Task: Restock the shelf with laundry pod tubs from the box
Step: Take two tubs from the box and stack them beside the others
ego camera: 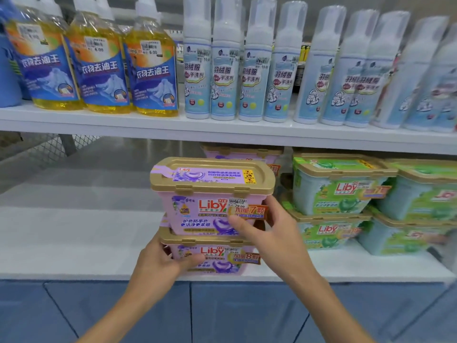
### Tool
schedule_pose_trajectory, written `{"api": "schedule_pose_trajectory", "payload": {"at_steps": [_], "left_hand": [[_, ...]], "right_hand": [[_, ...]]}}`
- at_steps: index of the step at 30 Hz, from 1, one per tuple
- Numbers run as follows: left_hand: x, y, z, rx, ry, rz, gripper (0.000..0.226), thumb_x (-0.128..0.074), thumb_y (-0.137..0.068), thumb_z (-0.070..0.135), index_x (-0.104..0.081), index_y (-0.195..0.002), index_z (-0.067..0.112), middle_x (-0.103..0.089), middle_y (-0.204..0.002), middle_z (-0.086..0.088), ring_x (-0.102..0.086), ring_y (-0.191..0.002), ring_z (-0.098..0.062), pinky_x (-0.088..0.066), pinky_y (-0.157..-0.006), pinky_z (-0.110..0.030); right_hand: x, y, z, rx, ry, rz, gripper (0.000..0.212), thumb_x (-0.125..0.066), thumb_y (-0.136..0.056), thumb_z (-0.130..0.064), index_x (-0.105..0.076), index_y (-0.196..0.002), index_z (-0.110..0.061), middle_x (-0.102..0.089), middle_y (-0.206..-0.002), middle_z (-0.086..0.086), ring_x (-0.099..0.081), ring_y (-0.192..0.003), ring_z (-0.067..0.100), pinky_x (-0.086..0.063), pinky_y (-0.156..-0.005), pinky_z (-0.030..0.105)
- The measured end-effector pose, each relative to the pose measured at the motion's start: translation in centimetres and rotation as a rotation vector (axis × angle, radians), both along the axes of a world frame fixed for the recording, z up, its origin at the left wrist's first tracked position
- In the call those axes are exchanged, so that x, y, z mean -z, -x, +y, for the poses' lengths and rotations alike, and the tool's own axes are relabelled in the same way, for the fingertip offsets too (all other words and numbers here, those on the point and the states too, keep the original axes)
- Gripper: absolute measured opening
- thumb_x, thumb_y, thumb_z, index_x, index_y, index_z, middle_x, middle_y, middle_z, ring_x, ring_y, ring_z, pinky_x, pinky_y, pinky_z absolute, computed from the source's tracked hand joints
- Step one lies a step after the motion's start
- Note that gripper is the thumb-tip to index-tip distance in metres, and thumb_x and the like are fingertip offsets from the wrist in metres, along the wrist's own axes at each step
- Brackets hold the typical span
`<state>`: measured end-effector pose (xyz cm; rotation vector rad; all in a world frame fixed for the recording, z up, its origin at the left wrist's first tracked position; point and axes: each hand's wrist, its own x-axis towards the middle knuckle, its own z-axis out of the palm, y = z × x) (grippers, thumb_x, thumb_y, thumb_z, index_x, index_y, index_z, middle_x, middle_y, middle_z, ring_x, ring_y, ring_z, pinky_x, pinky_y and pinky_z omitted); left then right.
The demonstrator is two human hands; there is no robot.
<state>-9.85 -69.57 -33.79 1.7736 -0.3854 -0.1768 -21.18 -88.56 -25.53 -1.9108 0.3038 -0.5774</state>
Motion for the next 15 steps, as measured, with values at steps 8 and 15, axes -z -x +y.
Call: {"api": "schedule_pose_trajectory", "payload": {"at_steps": [8, 15], "left_hand": [[0.2, 0.5, -2.6, 0.026, 0.044, -0.035, 0.048, -0.093, -0.066, 0.024, -0.069, -0.107, 0.029, -0.078, -0.096, 0.016, -0.071, -0.089, 0.000, -0.052, -0.076, -0.020], [-0.2, -1.4, -6.7, 0.085, 0.070, -0.017, 0.049, -0.092, -0.070, 0.015, -0.067, -0.111, 0.027, -0.077, -0.103, 0.015, -0.072, -0.094, 0.000, -0.054, -0.076, -0.018]], "right_hand": [[6.8, 1.5, 0.2, 0.117, -0.069, -0.023, 0.051, -0.079, -0.085, -0.022, -0.051, -0.119, -0.049, -0.069, -0.109, -0.029, -0.067, -0.100, -0.002, -0.050, -0.086, 0.020], [7.7, -0.9, -2.9, 0.218, -0.070, -0.062, 0.042, -0.069, -0.093, -0.016, -0.053, -0.128, -0.032, -0.071, -0.113, -0.020, -0.065, -0.101, -0.006, -0.048, -0.080, 0.006]]}}
